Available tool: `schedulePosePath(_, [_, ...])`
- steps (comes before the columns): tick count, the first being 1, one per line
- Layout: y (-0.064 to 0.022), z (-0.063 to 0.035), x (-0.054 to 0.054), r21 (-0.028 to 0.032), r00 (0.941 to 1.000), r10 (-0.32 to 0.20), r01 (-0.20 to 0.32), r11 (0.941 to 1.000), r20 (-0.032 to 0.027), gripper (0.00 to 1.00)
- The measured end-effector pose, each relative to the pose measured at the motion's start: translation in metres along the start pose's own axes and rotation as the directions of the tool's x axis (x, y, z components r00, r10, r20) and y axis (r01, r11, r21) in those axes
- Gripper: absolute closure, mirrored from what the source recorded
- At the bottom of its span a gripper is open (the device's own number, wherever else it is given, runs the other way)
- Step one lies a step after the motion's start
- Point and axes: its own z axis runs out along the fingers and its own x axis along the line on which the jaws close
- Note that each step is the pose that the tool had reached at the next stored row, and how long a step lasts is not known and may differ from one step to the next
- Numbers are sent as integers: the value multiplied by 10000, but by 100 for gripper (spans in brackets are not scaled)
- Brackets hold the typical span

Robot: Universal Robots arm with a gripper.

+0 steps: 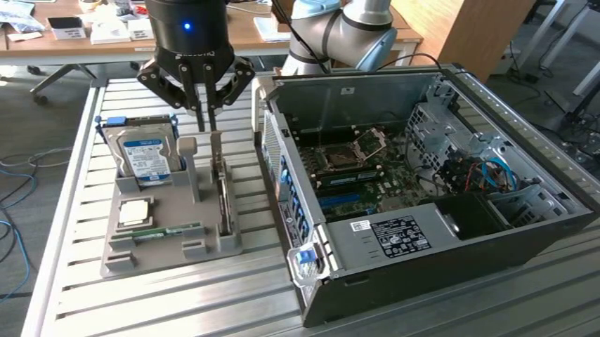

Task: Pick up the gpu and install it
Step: 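Pick up the gpu and move the gpu toward the slot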

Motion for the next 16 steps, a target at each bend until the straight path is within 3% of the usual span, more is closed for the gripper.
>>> schedulePosePath(2, [0,0,0,0,10000,0,0,10000,0,71])
schedulePosePath(3, [0,0,0,1,10000,1,-1,10000,0,71])
schedulePosePath(6, [0,0,0,0,10000,1,-1,10000,0,58])
schedulePosePath(16, [0,0,0,0,10000,0,0,10000,0,58])
